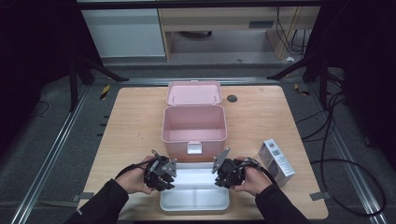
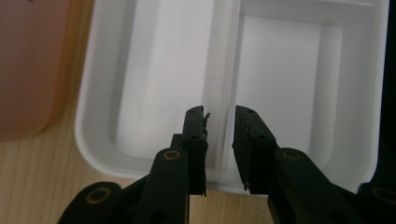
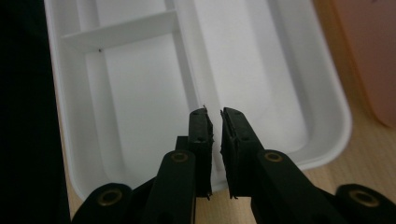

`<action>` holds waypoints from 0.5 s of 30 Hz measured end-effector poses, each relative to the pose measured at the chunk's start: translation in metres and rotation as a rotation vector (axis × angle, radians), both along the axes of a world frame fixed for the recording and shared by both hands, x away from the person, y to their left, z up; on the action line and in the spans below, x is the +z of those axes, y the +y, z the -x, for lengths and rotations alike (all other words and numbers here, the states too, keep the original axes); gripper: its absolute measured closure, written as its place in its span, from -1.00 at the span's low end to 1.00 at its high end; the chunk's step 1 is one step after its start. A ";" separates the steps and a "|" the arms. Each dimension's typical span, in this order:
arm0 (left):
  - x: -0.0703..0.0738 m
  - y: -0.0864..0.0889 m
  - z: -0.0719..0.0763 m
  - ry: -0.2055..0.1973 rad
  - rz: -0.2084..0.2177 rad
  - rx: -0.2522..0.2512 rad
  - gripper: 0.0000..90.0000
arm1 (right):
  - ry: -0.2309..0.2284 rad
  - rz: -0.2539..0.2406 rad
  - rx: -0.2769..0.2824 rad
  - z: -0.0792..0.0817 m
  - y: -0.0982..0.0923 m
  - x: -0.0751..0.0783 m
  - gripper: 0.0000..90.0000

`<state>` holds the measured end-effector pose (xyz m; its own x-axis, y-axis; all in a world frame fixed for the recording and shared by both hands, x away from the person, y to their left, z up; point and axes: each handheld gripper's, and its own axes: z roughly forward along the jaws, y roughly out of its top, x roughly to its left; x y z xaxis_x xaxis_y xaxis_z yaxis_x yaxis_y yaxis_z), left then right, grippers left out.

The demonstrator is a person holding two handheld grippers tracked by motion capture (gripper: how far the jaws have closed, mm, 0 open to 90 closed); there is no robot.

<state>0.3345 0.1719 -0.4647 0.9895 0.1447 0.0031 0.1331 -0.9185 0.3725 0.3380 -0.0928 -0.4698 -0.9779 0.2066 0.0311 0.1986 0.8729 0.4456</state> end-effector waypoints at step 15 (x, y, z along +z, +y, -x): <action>0.021 0.035 -0.001 -0.070 0.163 0.320 -0.06 | -0.134 -0.202 -0.391 -0.014 -0.037 0.041 0.44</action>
